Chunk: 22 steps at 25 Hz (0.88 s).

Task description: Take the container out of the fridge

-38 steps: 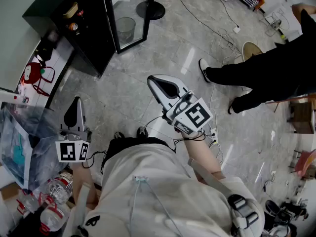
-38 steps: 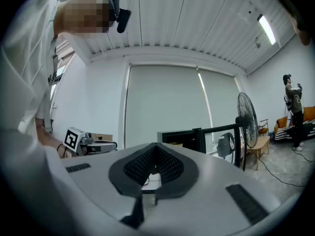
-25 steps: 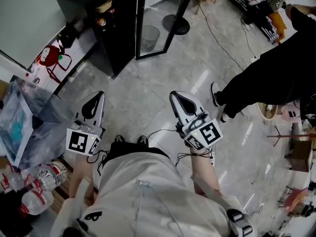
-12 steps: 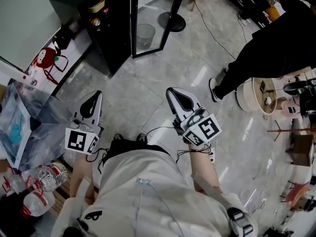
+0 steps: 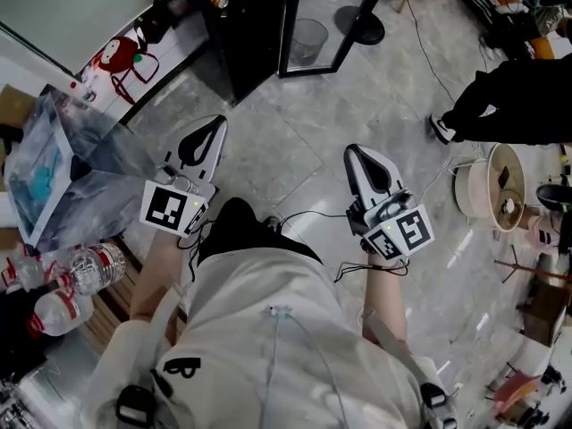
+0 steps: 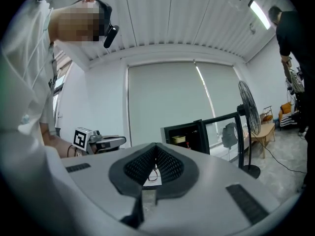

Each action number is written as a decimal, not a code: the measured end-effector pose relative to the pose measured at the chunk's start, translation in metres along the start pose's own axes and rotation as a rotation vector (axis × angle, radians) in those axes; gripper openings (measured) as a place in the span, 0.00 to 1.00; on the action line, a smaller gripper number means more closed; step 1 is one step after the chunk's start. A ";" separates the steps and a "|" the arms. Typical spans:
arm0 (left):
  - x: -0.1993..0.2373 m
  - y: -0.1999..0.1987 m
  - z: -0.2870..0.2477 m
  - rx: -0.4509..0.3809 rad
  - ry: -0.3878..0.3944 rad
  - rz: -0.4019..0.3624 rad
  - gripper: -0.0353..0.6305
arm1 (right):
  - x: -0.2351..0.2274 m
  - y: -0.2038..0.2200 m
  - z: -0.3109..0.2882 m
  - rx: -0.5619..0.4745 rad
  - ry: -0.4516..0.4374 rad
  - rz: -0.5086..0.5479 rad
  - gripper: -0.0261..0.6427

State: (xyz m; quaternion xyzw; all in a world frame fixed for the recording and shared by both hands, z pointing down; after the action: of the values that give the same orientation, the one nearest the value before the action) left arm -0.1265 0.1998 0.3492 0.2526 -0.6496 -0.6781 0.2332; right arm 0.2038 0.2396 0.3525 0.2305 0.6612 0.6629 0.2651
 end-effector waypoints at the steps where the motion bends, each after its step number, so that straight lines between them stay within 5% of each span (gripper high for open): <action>1: 0.001 0.001 0.002 -0.004 -0.013 0.009 0.06 | 0.000 0.001 -0.002 0.006 -0.005 -0.005 0.06; 11: 0.042 0.014 -0.015 -0.022 -0.058 0.030 0.06 | 0.005 0.005 -0.060 0.050 -0.085 0.059 0.06; 22: 0.125 0.027 -0.103 0.036 -0.037 0.060 0.06 | -0.070 -0.004 -0.139 0.156 -0.134 0.100 0.06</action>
State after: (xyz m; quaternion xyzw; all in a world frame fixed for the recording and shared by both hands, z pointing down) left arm -0.1557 0.0389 0.3679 0.2244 -0.6732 -0.6636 0.2367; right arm 0.1661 0.0887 0.3486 0.3269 0.6794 0.6046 0.2568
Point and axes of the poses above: the fingertips, and each gripper's own axes: z backward along the fingers, x to its left, y out of its underside, the point moved 10 cm from there along z, backward along the fingers, and after that the axes turned 6 degrees about z, right-handed, at the moved point
